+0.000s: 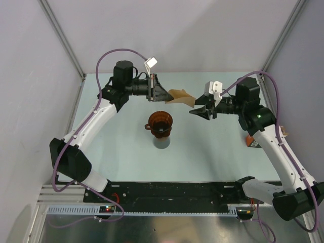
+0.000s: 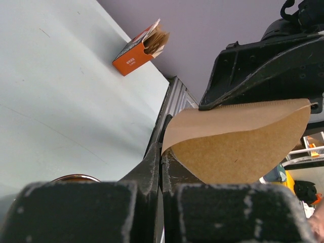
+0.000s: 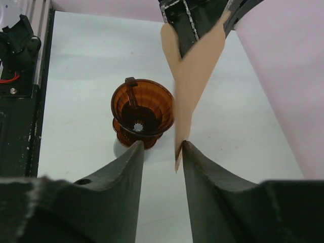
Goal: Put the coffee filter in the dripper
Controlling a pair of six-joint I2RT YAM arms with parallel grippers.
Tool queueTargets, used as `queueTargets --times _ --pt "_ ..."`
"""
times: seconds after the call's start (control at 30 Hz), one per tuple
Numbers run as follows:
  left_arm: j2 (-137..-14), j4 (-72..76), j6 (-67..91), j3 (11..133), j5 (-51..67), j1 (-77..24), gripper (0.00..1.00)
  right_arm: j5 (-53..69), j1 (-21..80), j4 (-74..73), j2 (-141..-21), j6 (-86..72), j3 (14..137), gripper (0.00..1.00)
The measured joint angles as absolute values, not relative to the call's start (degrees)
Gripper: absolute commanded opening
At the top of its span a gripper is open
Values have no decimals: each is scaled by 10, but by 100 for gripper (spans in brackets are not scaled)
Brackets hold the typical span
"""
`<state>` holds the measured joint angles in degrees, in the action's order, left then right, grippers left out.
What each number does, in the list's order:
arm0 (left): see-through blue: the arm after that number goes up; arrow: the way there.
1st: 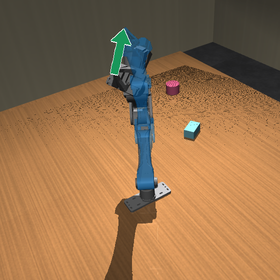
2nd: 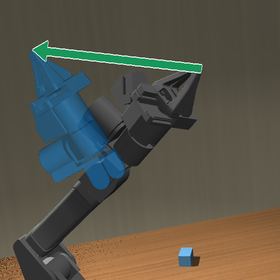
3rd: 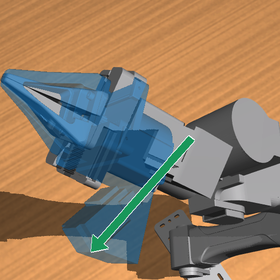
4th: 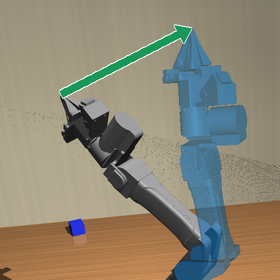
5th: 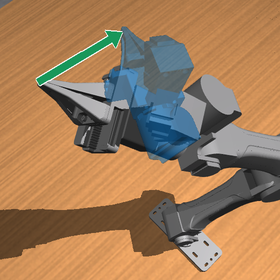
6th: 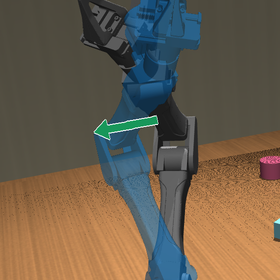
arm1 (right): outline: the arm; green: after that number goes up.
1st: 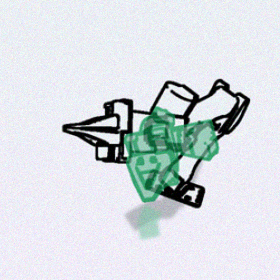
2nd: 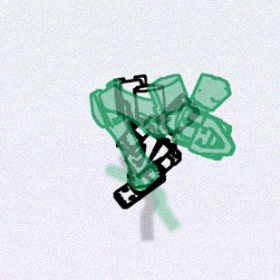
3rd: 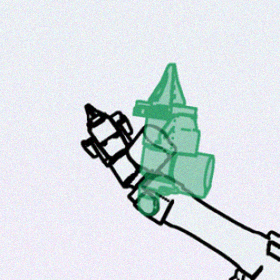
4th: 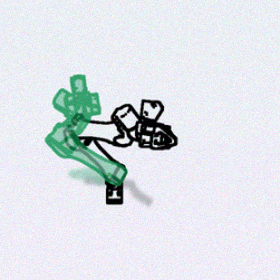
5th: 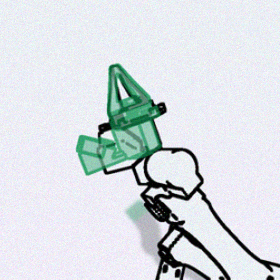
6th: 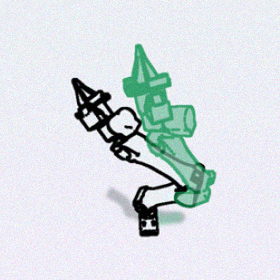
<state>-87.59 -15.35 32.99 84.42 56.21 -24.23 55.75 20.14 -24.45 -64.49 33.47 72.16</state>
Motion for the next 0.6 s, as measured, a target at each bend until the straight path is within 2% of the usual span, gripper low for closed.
queueTargets --times 0.13,0.17,0.5,0.57,0.6 --pt "-875 -151 330 844 563 -242 0 532 214 -241 -657 336 722 7" --pt "-875 -151 330 844 564 -242 0 526 215 -240 -660 338 722 3" --pt "-846 -146 329 819 597 -241 0 505 213 -252 -668 382 724 0" --pt "-842 -145 328 814 600 -241 7 505 213 -251 -668 383 726 0" --pt "-841 -145 327 813 599 -241 17 506 213 -251 -668 384 727 0"
